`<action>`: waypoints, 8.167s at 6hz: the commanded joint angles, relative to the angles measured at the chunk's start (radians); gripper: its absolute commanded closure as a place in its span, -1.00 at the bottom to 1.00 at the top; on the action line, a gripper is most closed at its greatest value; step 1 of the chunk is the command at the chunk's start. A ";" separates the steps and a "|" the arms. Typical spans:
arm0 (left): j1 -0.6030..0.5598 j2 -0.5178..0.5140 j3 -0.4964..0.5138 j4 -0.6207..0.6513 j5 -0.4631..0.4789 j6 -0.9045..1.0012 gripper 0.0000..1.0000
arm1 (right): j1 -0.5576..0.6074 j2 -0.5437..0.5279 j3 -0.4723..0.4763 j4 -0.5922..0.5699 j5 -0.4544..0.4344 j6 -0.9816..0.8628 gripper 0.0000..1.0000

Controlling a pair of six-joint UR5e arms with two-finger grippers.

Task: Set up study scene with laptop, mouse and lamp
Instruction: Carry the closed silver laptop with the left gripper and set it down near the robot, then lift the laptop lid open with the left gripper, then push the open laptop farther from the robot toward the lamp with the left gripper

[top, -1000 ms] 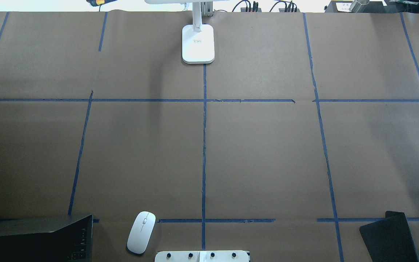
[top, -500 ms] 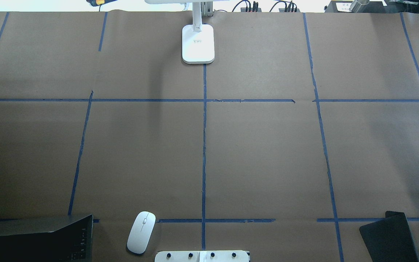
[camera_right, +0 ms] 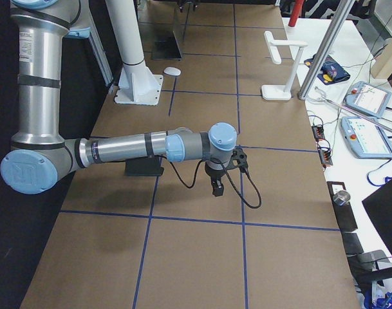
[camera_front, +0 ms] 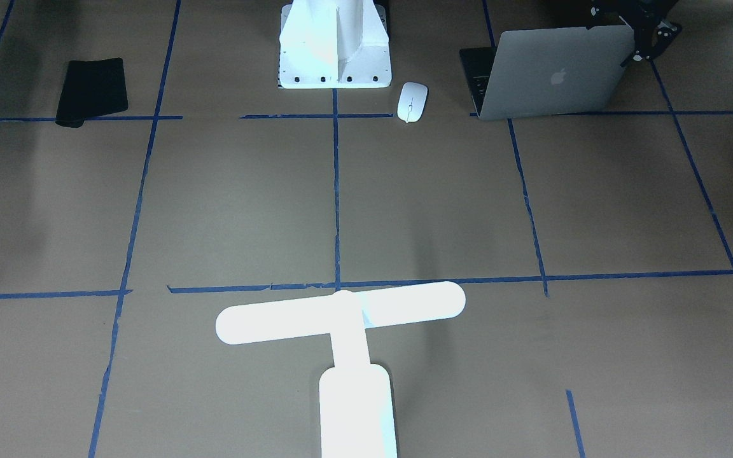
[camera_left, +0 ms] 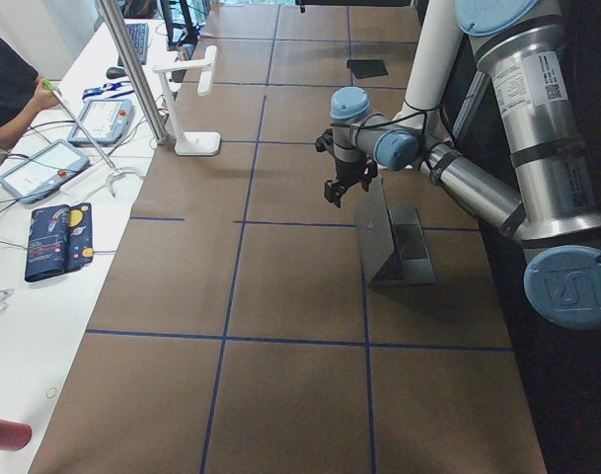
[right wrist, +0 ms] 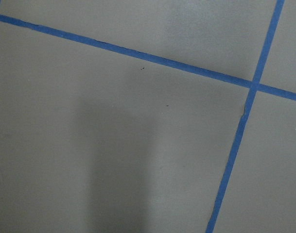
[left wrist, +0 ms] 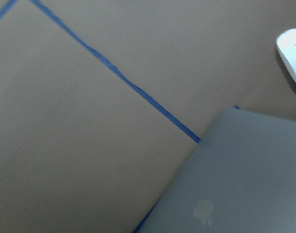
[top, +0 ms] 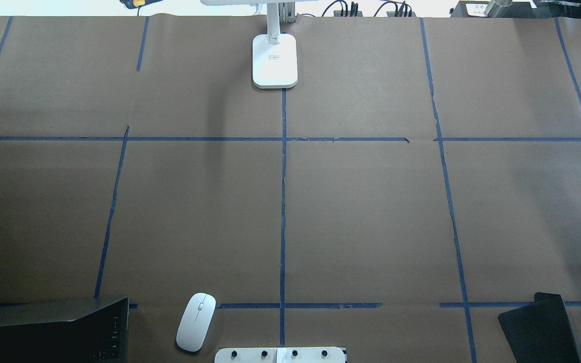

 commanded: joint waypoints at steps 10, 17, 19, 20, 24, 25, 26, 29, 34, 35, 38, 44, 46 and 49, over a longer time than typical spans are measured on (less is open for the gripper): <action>0.146 0.013 0.017 0.020 0.011 -0.284 -0.99 | 0.000 -0.003 0.002 0.027 0.005 0.000 -1.00; 0.089 0.044 0.009 0.042 0.007 -0.085 -0.99 | 0.000 -0.017 0.000 0.026 0.005 -0.001 -1.00; 0.196 0.039 0.009 0.042 0.001 -0.133 -0.99 | -0.003 -0.017 -0.001 0.026 0.005 -0.001 -1.00; 0.210 0.039 0.009 0.042 0.001 -0.138 -0.99 | -0.003 -0.017 -0.001 0.026 0.005 -0.001 -1.00; 0.256 0.027 0.019 0.042 0.014 -0.134 -0.33 | -0.003 -0.025 -0.001 0.026 0.005 -0.003 -1.00; 0.256 0.027 0.018 0.037 0.057 -0.129 0.13 | -0.003 -0.025 -0.001 0.026 0.005 -0.003 -1.00; 0.253 0.019 0.015 0.037 0.063 -0.129 0.73 | -0.003 -0.025 0.000 0.026 0.005 -0.006 -1.00; 0.229 -0.025 -0.002 0.042 0.110 -0.129 1.00 | -0.003 -0.025 -0.001 0.026 0.005 -0.008 -1.00; 0.031 -0.424 0.142 0.258 0.168 0.117 1.00 | -0.003 -0.025 0.001 0.026 0.006 -0.003 -1.00; -0.018 -0.567 0.181 0.401 0.168 0.192 1.00 | -0.003 -0.025 0.001 0.027 0.006 -0.003 -1.00; -0.024 -0.899 0.469 0.435 0.171 0.298 1.00 | -0.003 -0.025 0.011 0.027 0.008 0.000 -1.00; -0.014 -1.226 0.959 0.093 0.159 0.271 1.00 | -0.003 -0.028 0.022 0.026 0.009 0.005 -1.00; -0.014 -1.257 1.045 -0.030 0.162 0.268 1.00 | -0.005 -0.030 0.022 0.026 0.040 0.006 -1.00; -0.015 -1.297 1.119 -0.130 0.180 0.280 1.00 | -0.003 -0.039 0.022 0.026 0.048 0.006 -1.00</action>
